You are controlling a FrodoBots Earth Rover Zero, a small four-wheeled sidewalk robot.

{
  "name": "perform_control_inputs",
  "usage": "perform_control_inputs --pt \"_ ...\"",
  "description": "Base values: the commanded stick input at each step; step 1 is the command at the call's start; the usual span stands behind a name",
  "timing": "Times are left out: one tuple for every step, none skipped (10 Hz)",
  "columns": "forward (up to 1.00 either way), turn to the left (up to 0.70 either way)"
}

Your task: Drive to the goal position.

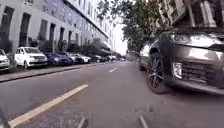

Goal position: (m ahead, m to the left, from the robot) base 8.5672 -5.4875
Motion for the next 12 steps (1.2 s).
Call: perform_control_inputs --pt "0.7 0.0" --pt "0.7 0.14" --pt "0.7 0.14" --pt "0.7 0.0" --pt "0.7 0.0" --pt "0.7 0.0" --pt "0.7 0.0" --pt "0.7 0.0" --pt "0.7 0.0" --pt "0.7 0.0" --pt "0.7 0.0" --pt "0.7 0.0"
